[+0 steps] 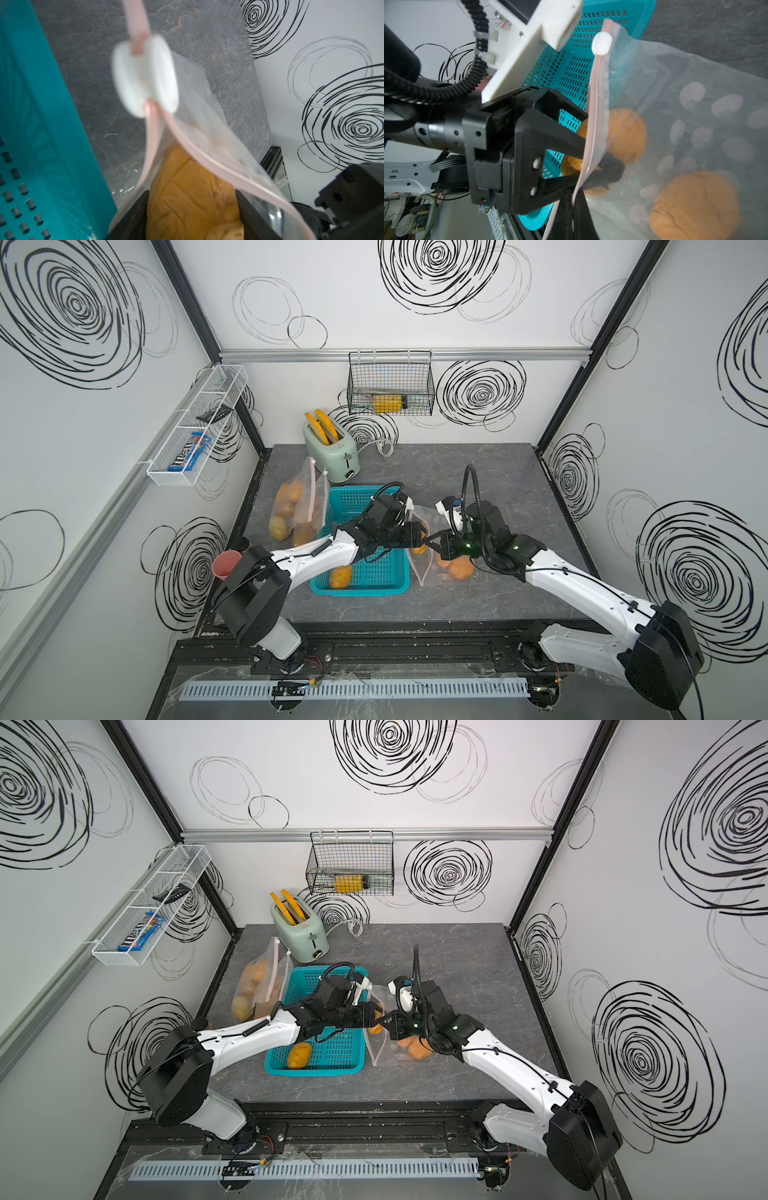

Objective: Put the potatoes into a zipper bag and zip it
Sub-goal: Place the potato into the zipper food storage bag.

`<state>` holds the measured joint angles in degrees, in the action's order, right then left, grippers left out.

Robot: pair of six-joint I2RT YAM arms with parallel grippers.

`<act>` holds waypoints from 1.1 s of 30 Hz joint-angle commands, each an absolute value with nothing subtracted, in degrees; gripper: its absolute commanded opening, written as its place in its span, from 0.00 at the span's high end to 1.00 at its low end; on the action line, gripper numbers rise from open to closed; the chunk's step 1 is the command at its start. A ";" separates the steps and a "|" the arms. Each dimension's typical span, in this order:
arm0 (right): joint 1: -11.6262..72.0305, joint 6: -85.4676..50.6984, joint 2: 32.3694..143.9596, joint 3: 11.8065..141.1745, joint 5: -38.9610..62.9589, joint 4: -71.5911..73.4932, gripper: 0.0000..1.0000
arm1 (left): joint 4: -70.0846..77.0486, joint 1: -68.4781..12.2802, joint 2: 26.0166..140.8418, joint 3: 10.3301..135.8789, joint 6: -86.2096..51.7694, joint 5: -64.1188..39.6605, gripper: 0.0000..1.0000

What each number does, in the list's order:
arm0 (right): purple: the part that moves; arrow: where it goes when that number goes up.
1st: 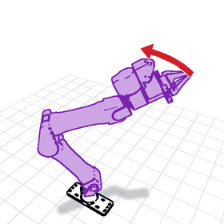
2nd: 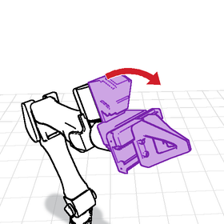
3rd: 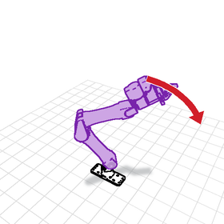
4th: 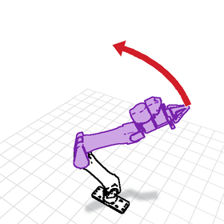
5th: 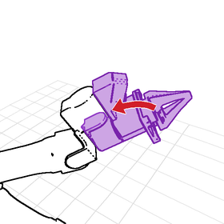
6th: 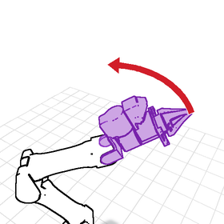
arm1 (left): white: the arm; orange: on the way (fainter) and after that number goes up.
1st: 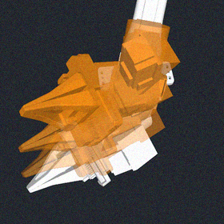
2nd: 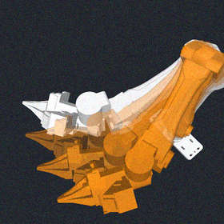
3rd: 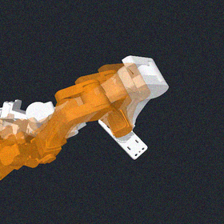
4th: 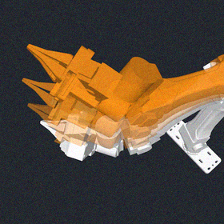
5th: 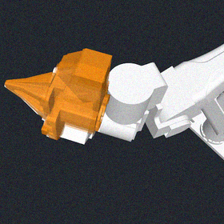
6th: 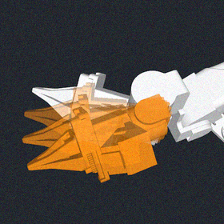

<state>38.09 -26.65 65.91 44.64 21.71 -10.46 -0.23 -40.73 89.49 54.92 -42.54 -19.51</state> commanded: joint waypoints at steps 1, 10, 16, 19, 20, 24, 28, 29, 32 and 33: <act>38.67 -26.91 65.31 46.56 22.06 -8.72 1.00 | 0.14 -41.68 89.26 57.42 -43.60 -19.67 0.33; 38.59 -26.46 64.63 46.55 21.88 -8.91 1.00 | -4.10 -42.28 87.12 59.39 -42.34 -18.30 0.24; 38.58 -26.02 64.18 46.75 22.06 -9.21 1.00 | -6.85 -42.45 84.07 59.59 -41.15 -16.62 0.24; 38.51 -25.68 63.90 46.66 21.89 -9.21 1.00 | -8.66 -42.38 81.73 59.59 -40.00 -15.57 0.23; 38.41 -25.59 63.90 46.53 21.94 -9.23 1.00 | -9.54 -42.40 80.75 59.59 -39.53 -15.23 0.24; 37.93 -25.40 63.63 46.47 22.05 -9.09 1.00 | -12.70 -42.37 75.98 59.02 -37.75 -12.51 0.23; 37.64 -25.36 63.46 46.16 22.27 -8.81 1.00 | -17.51 -42.07 71.12 58.29 -34.96 -7.21 0.23; 37.62 -25.31 63.46 46.21 22.25 -8.94 1.00 | -19.04 -41.80 70.05 58.03 -34.11 -5.53 0.23; 37.57 -24.92 62.94 46.11 22.61 -8.80 1.00 | -22.90 -39.97 66.82 56.19 -32.80 -1.96 0.22; 37.63 -24.83 62.77 46.11 22.52 -8.83 1.00 | -23.76 -39.14 65.94 55.59 -32.65 -1.45 0.22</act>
